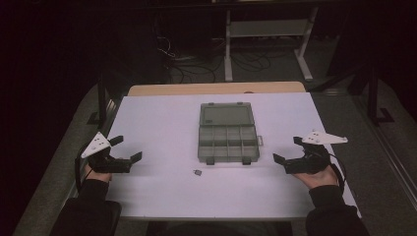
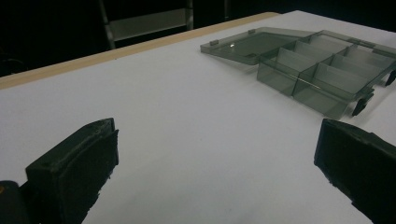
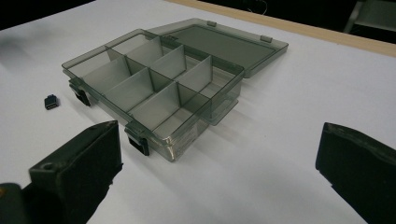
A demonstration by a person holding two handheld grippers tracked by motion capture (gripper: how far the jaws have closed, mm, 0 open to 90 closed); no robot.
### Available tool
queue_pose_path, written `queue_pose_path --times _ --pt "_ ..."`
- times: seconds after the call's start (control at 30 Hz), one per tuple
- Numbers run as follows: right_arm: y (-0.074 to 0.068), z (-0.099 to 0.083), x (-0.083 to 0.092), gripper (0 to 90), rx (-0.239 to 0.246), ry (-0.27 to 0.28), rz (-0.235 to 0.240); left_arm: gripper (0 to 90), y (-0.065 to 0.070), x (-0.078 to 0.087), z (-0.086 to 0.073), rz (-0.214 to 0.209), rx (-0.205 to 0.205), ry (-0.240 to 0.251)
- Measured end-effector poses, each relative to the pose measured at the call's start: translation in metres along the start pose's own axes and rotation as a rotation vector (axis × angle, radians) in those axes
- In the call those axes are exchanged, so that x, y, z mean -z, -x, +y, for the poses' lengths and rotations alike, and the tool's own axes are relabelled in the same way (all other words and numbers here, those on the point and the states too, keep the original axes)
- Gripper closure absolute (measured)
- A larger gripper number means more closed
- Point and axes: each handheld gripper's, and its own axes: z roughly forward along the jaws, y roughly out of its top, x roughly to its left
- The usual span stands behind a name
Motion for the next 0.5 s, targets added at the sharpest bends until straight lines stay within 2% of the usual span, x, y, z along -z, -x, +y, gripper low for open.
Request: queue_pose_path --times 0.5 --pt "0.0001 -0.0001 0.0000 0.0 -0.002 -0.003 0.011 0.0 0.0002 -0.0005 0.0000 0.001 -0.004 -0.004"
